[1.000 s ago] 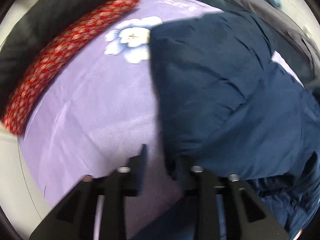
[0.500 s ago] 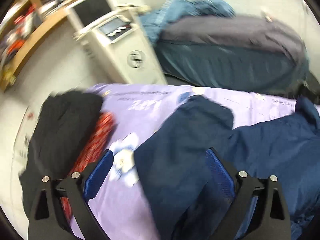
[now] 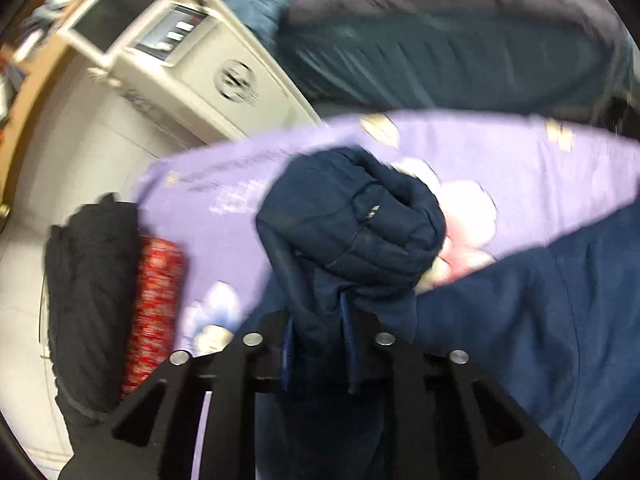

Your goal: Fold large clothes

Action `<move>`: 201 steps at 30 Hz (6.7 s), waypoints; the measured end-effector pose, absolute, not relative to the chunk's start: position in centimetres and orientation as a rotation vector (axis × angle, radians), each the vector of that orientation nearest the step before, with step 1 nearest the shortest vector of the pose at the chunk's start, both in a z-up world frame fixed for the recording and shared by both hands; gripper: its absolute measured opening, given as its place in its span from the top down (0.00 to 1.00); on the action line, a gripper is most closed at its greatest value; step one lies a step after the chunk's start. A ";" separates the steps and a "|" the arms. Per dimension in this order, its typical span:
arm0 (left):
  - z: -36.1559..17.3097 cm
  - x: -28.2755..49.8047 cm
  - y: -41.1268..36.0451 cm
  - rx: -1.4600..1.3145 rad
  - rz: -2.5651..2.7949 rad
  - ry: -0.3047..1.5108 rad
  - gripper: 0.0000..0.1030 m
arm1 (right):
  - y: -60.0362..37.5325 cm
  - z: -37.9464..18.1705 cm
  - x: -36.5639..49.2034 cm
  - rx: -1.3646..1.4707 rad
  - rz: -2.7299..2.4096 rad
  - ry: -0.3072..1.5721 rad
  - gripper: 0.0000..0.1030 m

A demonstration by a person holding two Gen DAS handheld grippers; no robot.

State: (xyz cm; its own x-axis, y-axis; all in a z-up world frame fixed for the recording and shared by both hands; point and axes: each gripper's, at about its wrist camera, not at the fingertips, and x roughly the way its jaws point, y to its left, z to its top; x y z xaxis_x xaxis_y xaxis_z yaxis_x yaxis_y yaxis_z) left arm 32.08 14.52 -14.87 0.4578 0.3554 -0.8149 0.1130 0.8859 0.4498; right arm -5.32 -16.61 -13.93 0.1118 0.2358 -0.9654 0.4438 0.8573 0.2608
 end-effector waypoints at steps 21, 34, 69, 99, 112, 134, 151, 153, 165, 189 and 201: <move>-6.8 17.3 40.0 0.028 0.617 1.076 0.17 | -20.1 -12.0 0.4 0.437 -0.041 1.378 0.48; -6.9 10.5 22.3 0.051 0.201 1.174 0.11 | -34.5 -14.6 12.5 0.361 -0.096 1.326 0.48; -11.5 4.4 19.6 0.054 0.085 1.298 0.10 | -35.6 -9.7 7.0 0.384 -0.255 1.086 0.24; -21.0 0.0 22.2 0.119 -0.473 1.547 0.69 | -17.3 -18.5 -23.4 0.772 -0.135 1.414 0.84; -20.7 -6.7 21.5 0.168 -0.681 1.665 0.68 | -19.1 -15.1 -24.7 0.609 -0.198 1.589 0.80; -11.5 2.0 15.1 0.254 -0.396 1.296 0.14 | -25.8 -10.4 -17.7 0.534 -0.322 1.430 0.38; -14.9 -0.6 3.0 0.315 -0.415 1.346 0.09 | -21.4 -12.1 -6.6 0.482 -0.112 1.401 0.25; -15.1 -0.7 3.4 0.337 -0.380 1.349 0.09 | -21.2 -12.6 -6.2 0.485 -0.103 1.400 0.25; -14.8 -2.1 3.7 0.259 -0.279 1.386 0.09 | -33.1 -11.6 -8.2 0.598 -0.342 1.224 0.25; -14.4 -4.8 -0.2 0.397 -0.253 1.371 0.08 | -58.8 -6.8 -22.4 0.898 -0.926 0.788 0.32; -14.2 -5.5 -0.2 0.407 -0.241 1.368 0.08 | -60.1 -8.0 -20.6 0.991 -0.770 0.708 0.83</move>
State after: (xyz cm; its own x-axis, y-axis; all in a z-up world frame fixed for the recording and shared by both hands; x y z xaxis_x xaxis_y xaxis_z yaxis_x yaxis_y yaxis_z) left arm -5.51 -0.20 -14.21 0.1923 0.0683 -0.9790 0.3982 0.9063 0.1415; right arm -20.65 -60.14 -8.02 0.5411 -0.2355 -0.8073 0.8241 0.3396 0.4534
